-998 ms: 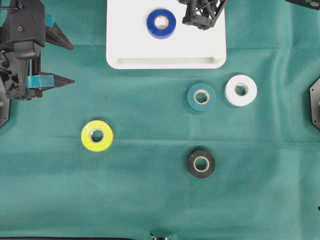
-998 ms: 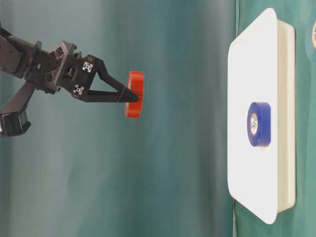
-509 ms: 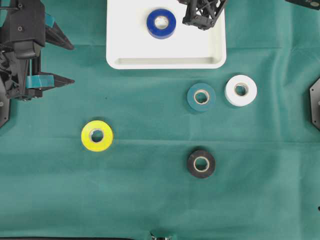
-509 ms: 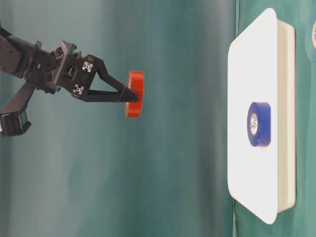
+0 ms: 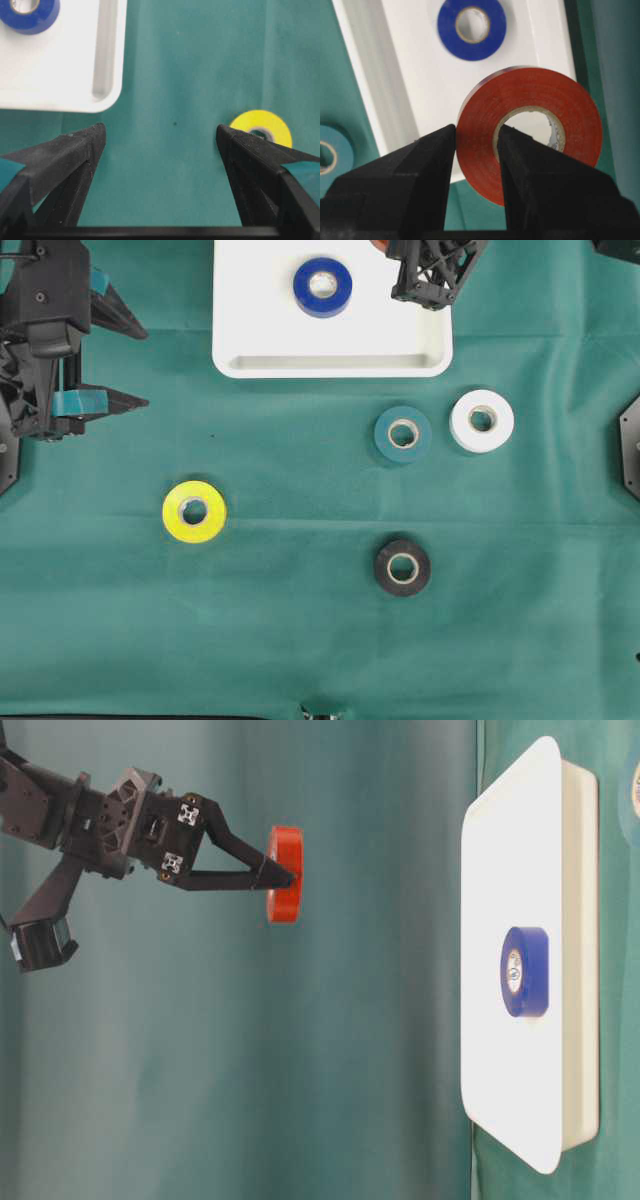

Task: Pick up the tape from a random location and place it into the white case.
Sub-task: 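Lower the red tape into the tray beside the blue tape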

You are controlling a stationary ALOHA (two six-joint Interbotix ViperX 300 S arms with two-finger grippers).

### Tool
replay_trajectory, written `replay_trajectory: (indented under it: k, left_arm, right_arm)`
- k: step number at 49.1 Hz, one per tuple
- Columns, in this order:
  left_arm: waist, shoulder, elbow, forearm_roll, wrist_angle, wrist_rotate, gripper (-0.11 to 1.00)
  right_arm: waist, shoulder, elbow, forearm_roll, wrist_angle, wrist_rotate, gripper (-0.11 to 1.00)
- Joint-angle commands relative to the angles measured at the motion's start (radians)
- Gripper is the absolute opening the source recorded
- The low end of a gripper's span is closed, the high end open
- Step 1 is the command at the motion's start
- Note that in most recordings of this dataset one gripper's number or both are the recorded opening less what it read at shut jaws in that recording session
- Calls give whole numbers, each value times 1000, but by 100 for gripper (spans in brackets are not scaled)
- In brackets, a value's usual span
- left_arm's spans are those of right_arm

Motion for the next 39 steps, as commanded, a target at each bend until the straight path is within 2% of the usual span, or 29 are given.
replay_trajectory:
  k: [1,16,39]
  left_arm:
    - [2,-3,-21,-2,-3,0,98]
    - [2,-3,-21,-2,-3,0,98]
    - [2,-3,-21,-2,-3,0,98]
  right_arm:
    - [-2,-31,-11,-2,-18,2,28]
    - [-5,-17,37,-2,-75,5,28]
    - [-17,55,242,3,-291,11,28]
